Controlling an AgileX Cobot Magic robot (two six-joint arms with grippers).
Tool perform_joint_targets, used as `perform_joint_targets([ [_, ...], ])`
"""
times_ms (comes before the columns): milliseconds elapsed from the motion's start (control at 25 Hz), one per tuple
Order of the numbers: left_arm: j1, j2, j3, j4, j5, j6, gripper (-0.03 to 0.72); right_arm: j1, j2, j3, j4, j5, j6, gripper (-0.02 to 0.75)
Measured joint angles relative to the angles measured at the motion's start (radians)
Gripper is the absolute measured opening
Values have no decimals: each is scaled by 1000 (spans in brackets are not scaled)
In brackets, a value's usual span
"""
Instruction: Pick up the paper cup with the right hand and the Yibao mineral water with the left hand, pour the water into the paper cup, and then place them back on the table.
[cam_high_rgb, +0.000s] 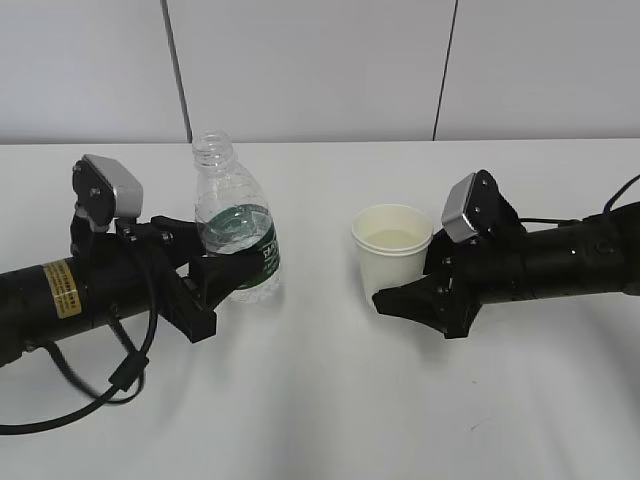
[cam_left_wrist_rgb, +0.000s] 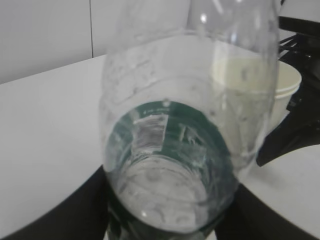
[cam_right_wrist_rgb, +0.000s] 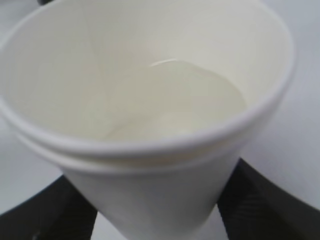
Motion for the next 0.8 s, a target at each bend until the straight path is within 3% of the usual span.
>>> perform_joint_targets([
  [160,0,0,0,4,0,-17,375,-16,0,51,87,8,-67,524],
  [360,0,0,0,5,0,-22,375,-17,-2,144,319,5,-240,524],
  [560,-1,14,-50,65,14,-56,375,-17,-2,256,570,-100,-472,524],
  [800,-53,74,-129,102,63,-84,375,-17,-3,320,749,-174,-592,524],
])
